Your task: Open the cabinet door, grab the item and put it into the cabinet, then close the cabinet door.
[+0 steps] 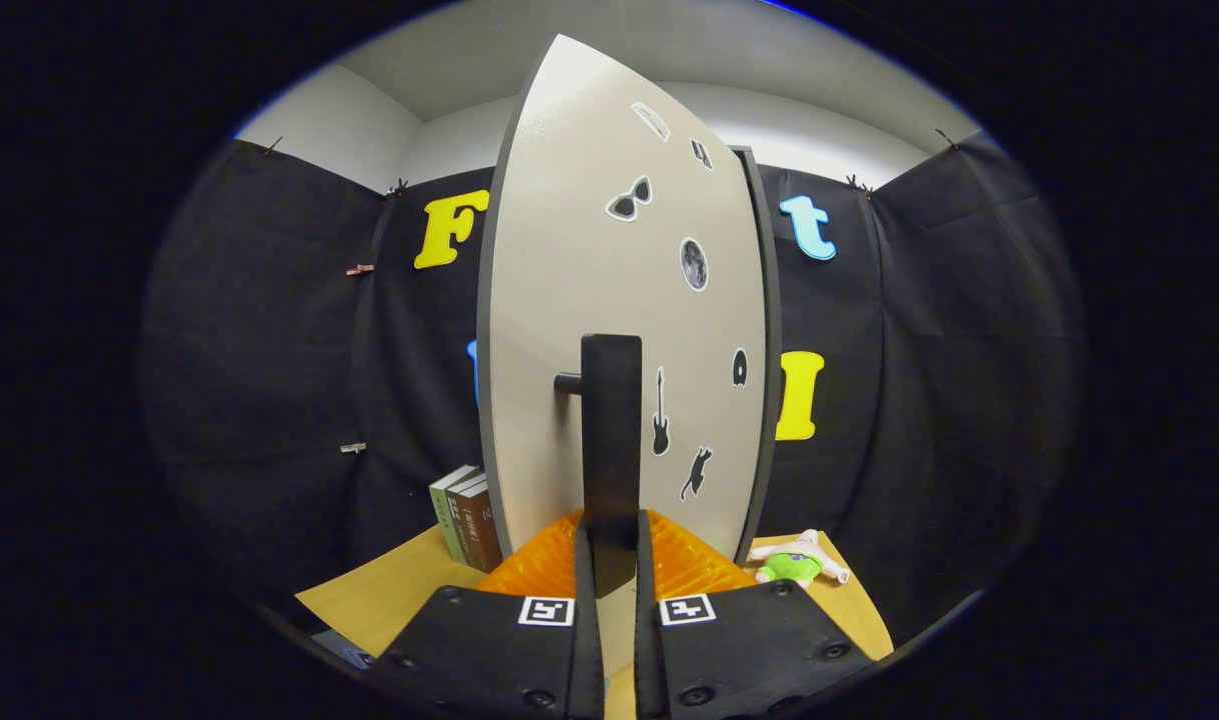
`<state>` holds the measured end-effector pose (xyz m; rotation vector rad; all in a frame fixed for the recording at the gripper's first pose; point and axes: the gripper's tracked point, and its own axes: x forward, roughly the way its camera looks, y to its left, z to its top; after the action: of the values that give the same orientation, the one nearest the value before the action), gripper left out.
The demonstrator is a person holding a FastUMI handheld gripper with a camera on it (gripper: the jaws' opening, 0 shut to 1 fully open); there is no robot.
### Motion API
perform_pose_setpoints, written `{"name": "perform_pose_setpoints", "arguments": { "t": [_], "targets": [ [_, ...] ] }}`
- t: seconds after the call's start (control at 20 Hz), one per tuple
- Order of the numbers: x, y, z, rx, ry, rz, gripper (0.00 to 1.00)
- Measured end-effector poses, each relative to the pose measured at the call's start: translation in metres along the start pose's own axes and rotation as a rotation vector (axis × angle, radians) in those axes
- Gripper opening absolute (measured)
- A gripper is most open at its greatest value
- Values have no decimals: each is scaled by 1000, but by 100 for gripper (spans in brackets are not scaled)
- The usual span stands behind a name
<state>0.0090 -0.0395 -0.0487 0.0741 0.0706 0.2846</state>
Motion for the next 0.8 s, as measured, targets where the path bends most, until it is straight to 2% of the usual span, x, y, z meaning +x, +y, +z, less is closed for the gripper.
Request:
{"name": "perform_pose_setpoints", "arguments": {
  "t": [0.2,0.5,0.8],
  "targets": [
    [-16,-32,2,28,-6,-16,16],
    [-32,-75,3,57,-13,-113,15],
    [-33,-92,5,44,-31,-188,11]
  ]
}}
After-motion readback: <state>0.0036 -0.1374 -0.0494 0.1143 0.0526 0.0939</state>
